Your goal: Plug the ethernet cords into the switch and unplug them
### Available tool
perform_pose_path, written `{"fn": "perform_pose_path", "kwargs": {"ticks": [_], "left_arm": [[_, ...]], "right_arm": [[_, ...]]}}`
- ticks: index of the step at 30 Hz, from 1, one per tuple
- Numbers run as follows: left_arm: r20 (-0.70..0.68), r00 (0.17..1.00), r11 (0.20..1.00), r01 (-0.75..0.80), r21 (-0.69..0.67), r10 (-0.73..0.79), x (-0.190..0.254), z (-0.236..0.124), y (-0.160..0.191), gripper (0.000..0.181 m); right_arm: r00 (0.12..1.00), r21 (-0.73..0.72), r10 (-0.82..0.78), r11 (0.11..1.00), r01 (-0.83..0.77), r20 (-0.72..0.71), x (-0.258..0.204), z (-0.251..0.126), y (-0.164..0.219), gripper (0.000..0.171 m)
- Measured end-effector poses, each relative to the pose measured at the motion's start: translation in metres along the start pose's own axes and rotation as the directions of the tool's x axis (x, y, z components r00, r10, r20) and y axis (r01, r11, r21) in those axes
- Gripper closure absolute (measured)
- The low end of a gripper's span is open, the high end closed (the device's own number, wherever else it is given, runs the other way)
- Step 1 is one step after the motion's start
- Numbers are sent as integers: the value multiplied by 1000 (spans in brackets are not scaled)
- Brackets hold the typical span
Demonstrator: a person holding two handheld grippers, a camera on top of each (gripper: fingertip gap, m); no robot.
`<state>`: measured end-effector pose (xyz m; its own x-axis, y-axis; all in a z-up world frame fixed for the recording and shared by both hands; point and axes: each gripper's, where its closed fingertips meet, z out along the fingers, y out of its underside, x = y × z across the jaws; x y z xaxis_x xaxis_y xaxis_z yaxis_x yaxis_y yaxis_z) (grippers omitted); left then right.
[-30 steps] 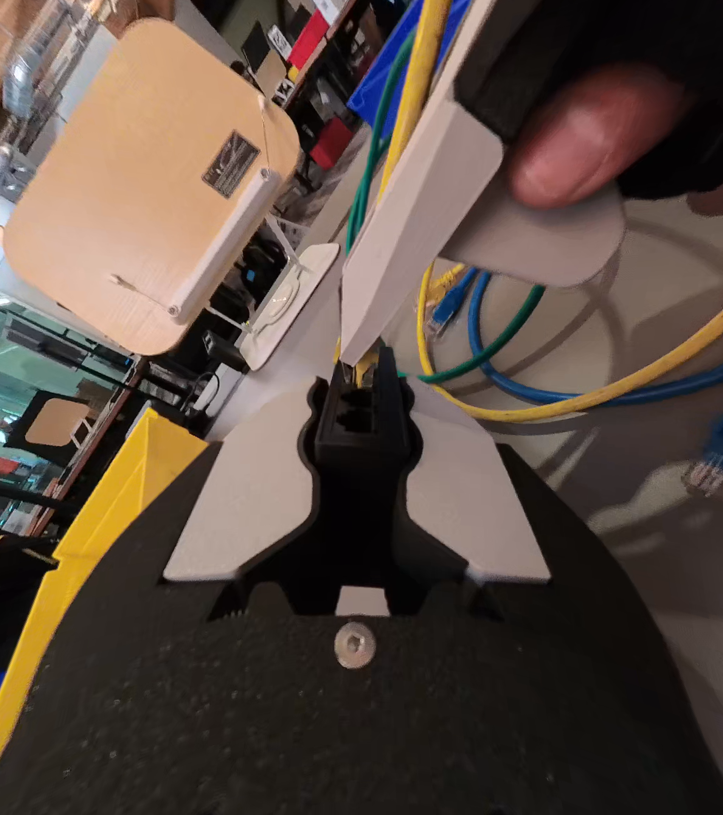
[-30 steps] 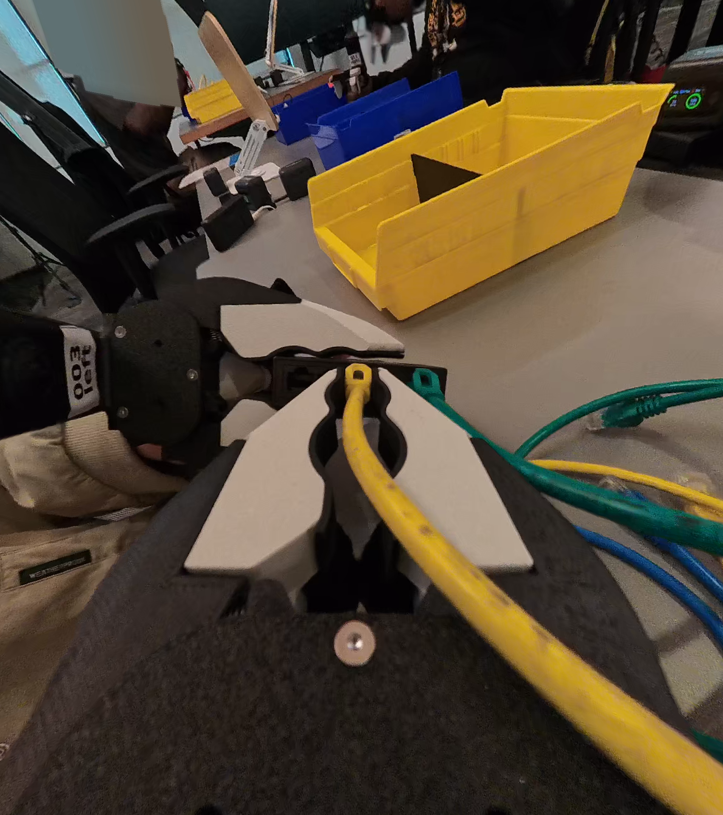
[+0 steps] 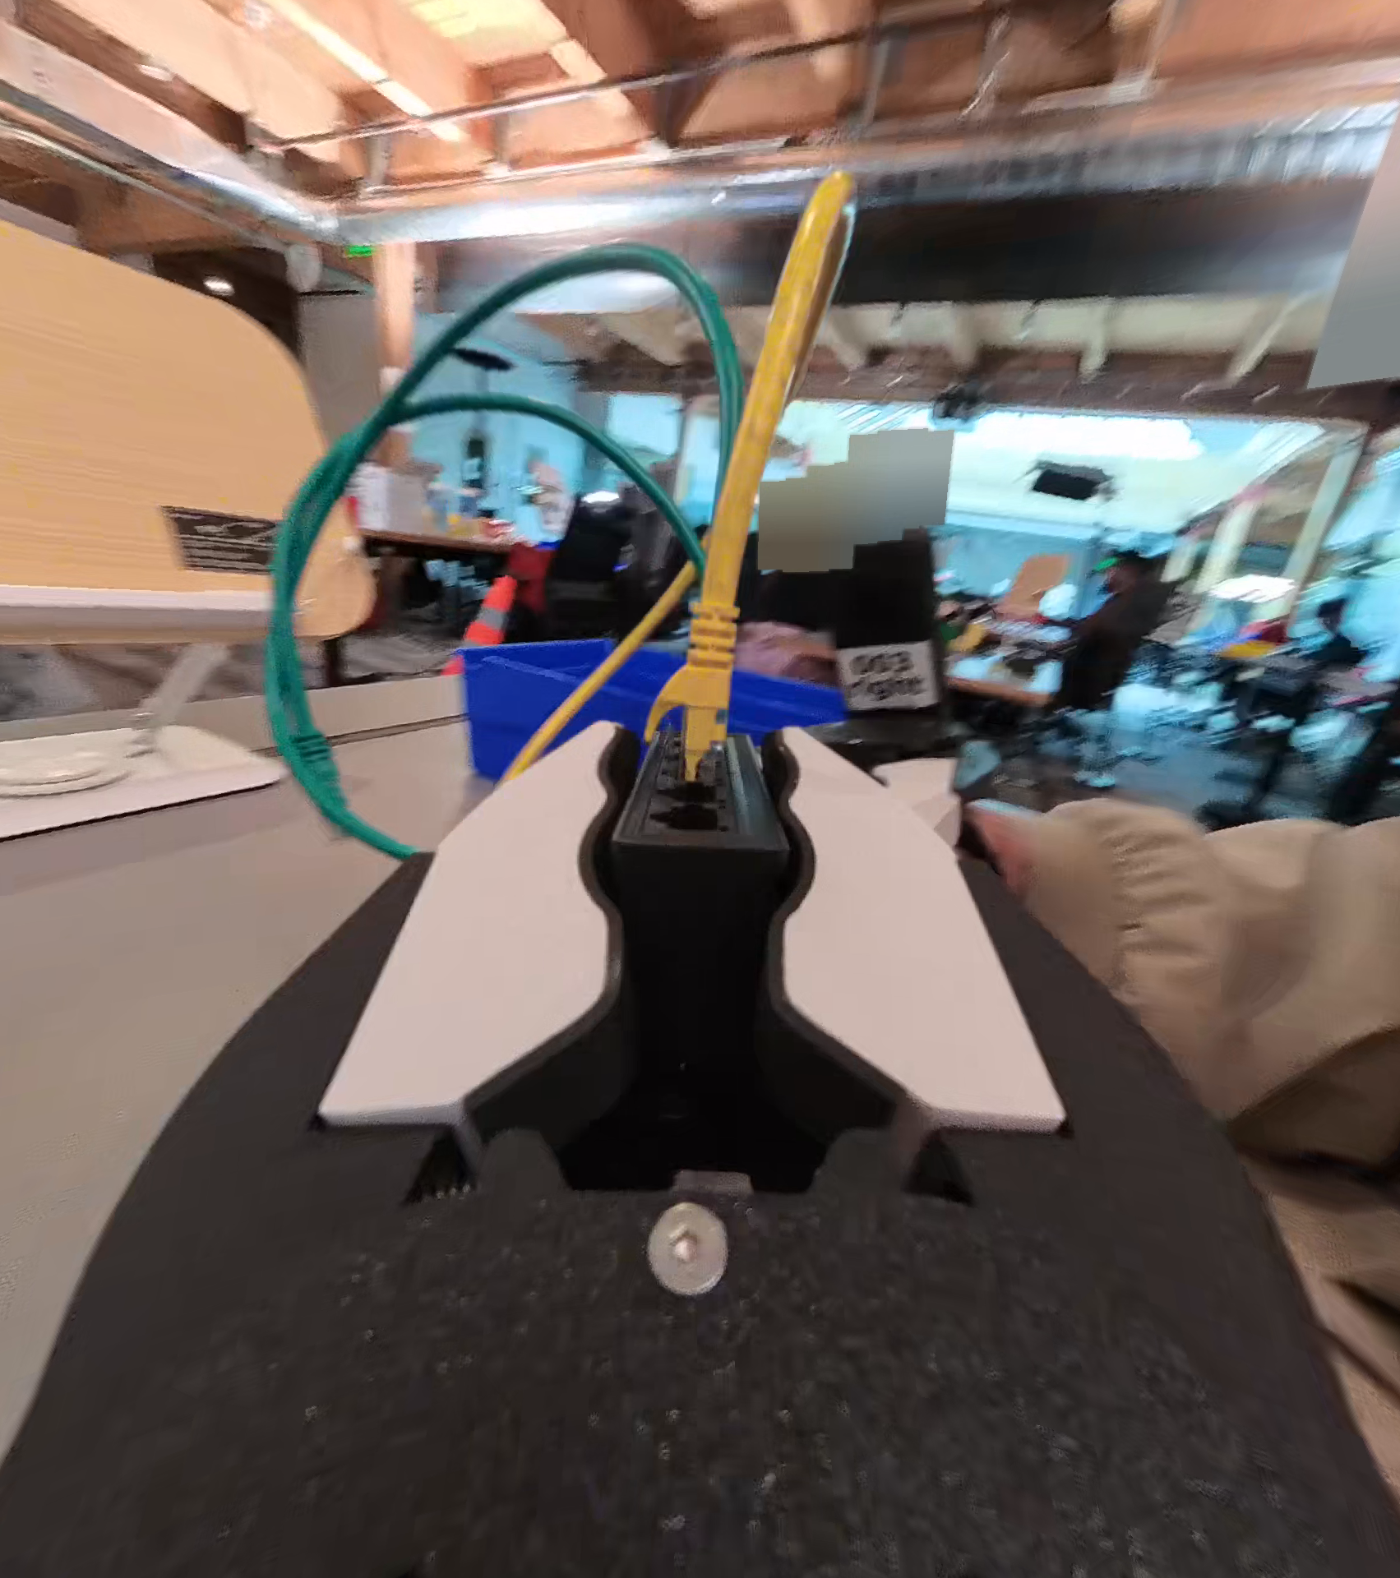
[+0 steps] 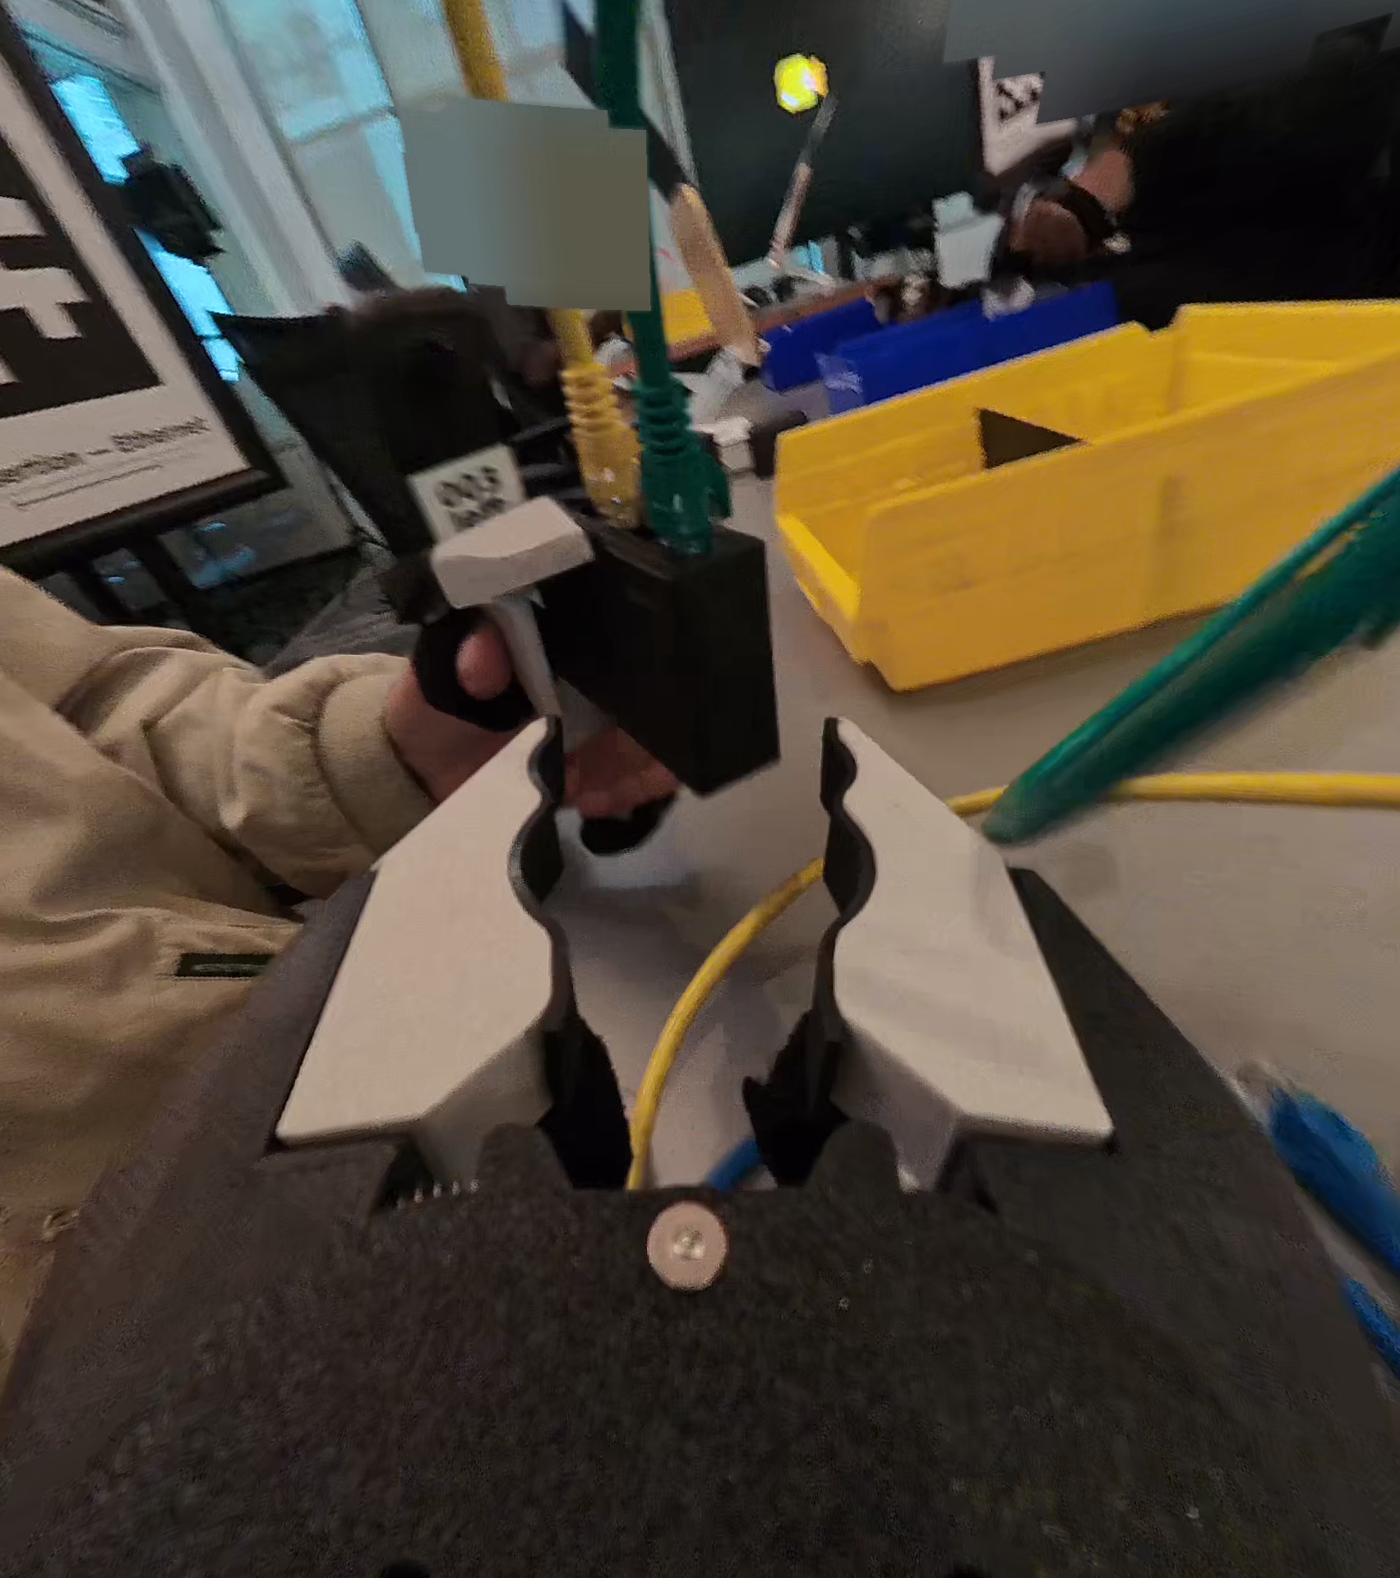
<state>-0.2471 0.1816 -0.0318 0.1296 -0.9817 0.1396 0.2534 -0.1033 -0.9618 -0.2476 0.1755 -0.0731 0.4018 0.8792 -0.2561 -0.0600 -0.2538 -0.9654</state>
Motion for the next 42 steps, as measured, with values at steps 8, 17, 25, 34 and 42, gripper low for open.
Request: {"fn": "perform_pose_path", "kwargs": {"ticks": [8,17,25,34,42], "left_arm": [[-153,986,998,65,-7,-66,30,11,9,139],[-28,991,985,-137,-103,135,16,-1,9,145],[-6,981,967,-194,-167,196,10,-3,20,172],[-24,978,961,-208,-183,208,12,-2,19,175],[0,992,969,-126,-213,129,3,-5,20,175]], "right_arm": [[989,-5,-59,998,61,136,-26,-4,-5,144],[984,-190,-171,969,158,-58,7,-5,23,144],[986,-207,-164,966,155,-25,1,-1,31,144],[982,-236,-189,955,179,-20,-2,2,36,145],[998,-177,-67,982,64,-11,-6,5,33,145]]}}
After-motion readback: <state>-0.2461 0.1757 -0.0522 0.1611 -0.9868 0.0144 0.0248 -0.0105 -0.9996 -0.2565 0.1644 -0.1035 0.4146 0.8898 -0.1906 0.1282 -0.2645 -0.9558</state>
